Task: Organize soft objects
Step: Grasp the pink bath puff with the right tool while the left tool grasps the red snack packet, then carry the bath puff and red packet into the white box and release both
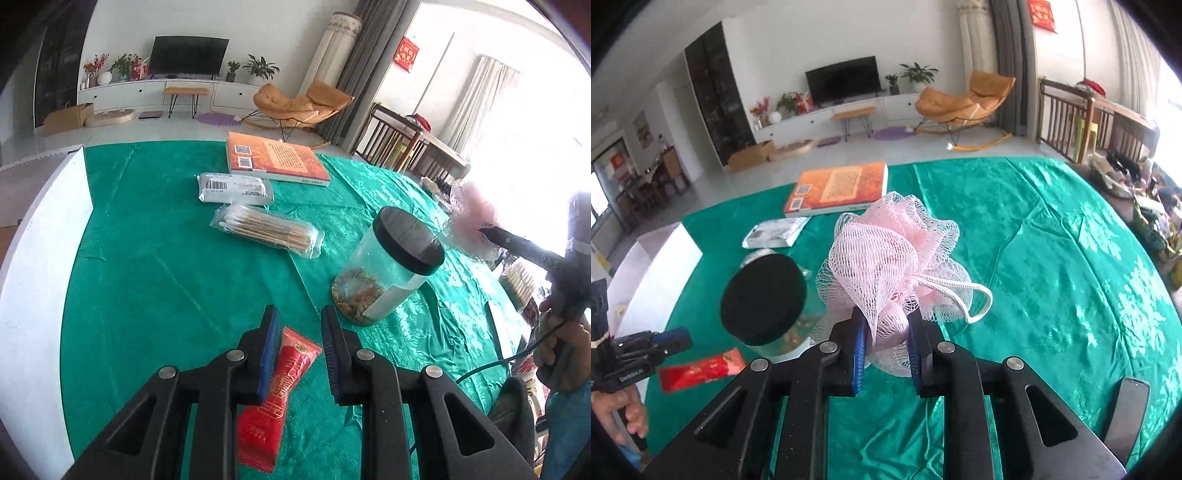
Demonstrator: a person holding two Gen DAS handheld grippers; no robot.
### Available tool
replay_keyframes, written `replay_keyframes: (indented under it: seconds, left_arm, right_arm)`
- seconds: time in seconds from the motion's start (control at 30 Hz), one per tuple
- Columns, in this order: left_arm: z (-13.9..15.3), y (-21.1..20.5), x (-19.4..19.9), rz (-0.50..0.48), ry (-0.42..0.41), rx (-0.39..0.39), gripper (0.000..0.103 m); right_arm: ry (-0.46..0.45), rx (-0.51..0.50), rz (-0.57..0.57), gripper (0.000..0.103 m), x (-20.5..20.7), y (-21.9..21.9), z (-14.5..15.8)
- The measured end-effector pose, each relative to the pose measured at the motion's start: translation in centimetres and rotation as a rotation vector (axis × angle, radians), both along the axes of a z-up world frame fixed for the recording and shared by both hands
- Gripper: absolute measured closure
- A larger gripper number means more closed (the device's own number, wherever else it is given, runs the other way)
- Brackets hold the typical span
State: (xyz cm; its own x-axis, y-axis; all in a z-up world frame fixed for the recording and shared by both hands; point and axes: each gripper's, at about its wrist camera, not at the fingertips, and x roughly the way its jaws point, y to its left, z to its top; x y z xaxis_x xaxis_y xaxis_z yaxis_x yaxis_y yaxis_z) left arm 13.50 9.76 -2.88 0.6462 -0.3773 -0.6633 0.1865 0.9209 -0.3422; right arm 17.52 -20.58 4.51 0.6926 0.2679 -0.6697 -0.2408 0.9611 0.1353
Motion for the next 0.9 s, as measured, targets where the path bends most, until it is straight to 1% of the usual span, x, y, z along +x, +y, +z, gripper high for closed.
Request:
replay_keyframes:
  seconds: [0.07,0.13,0.2,0.23,0.3,0.33,0.37,0.4,0.47,0.53,0.6,0.63,0.67,0.7,0.73,0.77,0.8,0.83,0.9]
  left_arm:
    - [1.1,1.0,-0.9,0.001,-0.012,-0.008,0.079]
    - [1.5,1.5,-1.3,-0.037,0.011,-0.004,0.079]
    - [1.3,1.1,-2.1,-0.071,0.028,0.045,0.078]
    - [0.8,0.6,-2.4,-0.091,0.036,0.075,0.076]
    - [-0.7,-0.7,-2.5,-0.132,0.072,0.127,0.057]
    - [-1.3,-1.3,-2.7,-0.143,0.082,0.153,0.032]
    - [-2.0,-2.0,-2.8,-0.146,0.076,0.185,0.014]
    - [-2.5,-2.8,-2.9,-0.145,0.061,0.225,0.012]
    - [-3.7,-4.1,-2.7,-0.147,0.054,0.310,0.012]
    - [-5.1,-5.0,-2.0,-0.150,0.069,0.355,0.012]
    - [-6.7,-5.8,-1.1,-0.151,0.105,0.409,0.017]
    - [-7.5,-6.2,-0.8,-0.155,0.120,0.433,0.033]
    - [-8.1,-6.5,-0.5,-0.159,0.133,0.452,0.056]
    - [-8.6,-6.5,-0.5,-0.158,0.140,0.455,0.066]
    - [-8.4,-6.2,-0.5,-0.154,0.123,0.416,0.077]
    - [-8.4,-6.0,-0.5,-0.138,0.126,0.405,0.082]
    - [-8.2,-5.6,-0.6,-0.123,0.120,0.389,0.084]
    - [-7.7,-4.9,-0.9,-0.109,0.112,0.350,0.085]
    - [-6.1,-3.0,-1.8,-0.078,0.102,0.240,0.085]
  right_arm:
    - [-0.047,-0.012,0.058,0.082,-1.5,2.0,2.4]
    - [-0.075,-0.014,0.113,0.082,-2.8,4.2,4.0]
    - [-0.084,0.006,0.156,0.082,-3.7,6.0,4.8]
    - [-0.088,0.021,0.172,0.082,-4.3,6.6,5.1]
    - [-0.096,0.058,0.198,0.082,-5.4,7.5,5.3]
    - [-0.098,0.079,0.206,0.082,-5.9,7.7,5.3]
    - [-0.097,0.099,0.209,0.082,-6.3,7.8,5.3]
    - [-0.097,0.117,0.212,0.082,-6.9,7.6,5.3]
    - [-0.098,0.135,0.212,0.082,-7.8,7.1,5.4]
    - [-0.105,0.130,0.210,0.082,-8.6,6.6,5.5]
    - [-0.109,0.126,0.204,0.081,-9.1,6.4,5.7]
    - [-0.109,0.124,0.202,0.081,-9.3,6.1,5.8]
    - [-0.111,0.119,0.197,0.081,-9.4,6.1,5.9]
    - [-0.116,0.112,0.192,0.081,-9.5,5.9,5.9]
    - [-0.120,0.107,0.189,0.081,-9.6,5.9,5.9]
    - [-0.120,0.107,0.189,0.081,-9.6,6.0,6.0]
    - [-0.118,0.111,0.191,0.081,-9.6,6.1,6.1]
    - [-0.117,0.112,0.195,0.081,-9.8,6.4,6.2]
    - [-0.116,0.116,0.212,0.081,-9.9,7.3,6.4]
